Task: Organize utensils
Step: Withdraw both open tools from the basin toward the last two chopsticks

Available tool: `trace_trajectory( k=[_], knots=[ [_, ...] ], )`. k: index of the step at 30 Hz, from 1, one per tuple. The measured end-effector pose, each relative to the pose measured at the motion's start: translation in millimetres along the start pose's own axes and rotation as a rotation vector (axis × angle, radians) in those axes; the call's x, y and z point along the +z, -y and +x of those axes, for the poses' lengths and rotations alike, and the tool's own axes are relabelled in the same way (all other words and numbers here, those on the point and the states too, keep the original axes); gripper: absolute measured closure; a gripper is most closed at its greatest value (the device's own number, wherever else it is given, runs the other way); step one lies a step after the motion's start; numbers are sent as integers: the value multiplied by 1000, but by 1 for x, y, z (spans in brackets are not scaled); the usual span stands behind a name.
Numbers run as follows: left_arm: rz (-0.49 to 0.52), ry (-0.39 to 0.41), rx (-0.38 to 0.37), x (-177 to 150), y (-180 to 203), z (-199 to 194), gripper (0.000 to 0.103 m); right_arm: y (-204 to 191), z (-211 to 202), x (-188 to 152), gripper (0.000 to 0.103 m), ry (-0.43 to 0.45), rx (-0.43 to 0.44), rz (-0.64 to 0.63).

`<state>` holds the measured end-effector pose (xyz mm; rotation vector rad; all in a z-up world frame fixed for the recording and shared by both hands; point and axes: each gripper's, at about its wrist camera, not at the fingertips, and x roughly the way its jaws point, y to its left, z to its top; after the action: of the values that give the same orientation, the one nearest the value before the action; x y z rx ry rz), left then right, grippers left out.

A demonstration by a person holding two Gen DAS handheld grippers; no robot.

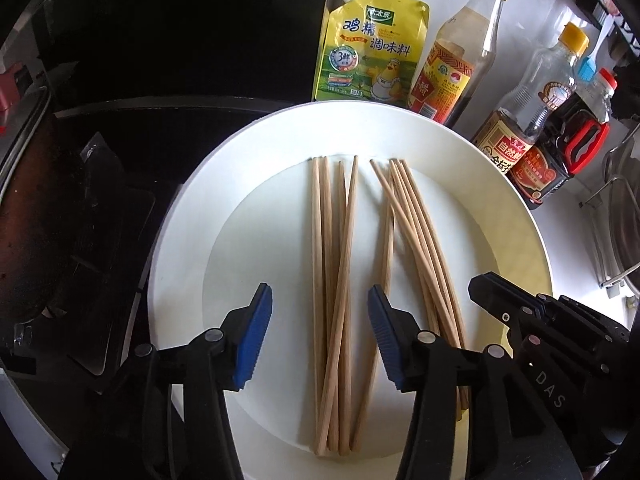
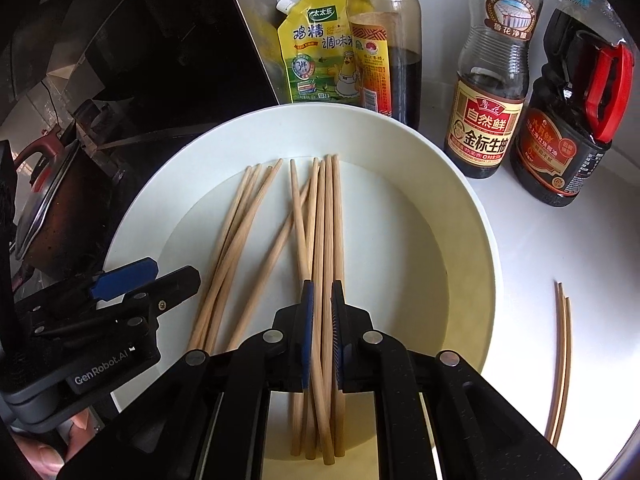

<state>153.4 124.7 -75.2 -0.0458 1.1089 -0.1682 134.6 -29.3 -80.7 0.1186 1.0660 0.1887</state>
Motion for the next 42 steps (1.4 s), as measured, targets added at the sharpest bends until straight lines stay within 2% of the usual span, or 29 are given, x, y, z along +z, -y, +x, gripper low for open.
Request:
trace_trajectory(
  k=[3, 6, 13, 20, 31, 42],
  knots=[
    [-15, 13, 15, -3, -2, -8, 47, 1, -8, -4, 94, 4, -2, -9],
    [-24, 34, 34, -8, -3, -19, 42, 3, -16, -9, 89, 12, 8, -5],
    [-39, 71, 71, -20, 1, -41, 39, 5, -39, -25, 86, 32, 8, -19],
    [-45, 100, 77, -34, 13, -63, 38, 11, -64, -40, 85, 50, 17, -31],
    [-27, 125, 70, -60, 48, -89, 38, 34, -102, -70, 79, 78, 9, -42],
    [36, 120, 30, -81, 103, -93, 33, 83, -136, -105, 76, 111, -59, -12]
  ],
)
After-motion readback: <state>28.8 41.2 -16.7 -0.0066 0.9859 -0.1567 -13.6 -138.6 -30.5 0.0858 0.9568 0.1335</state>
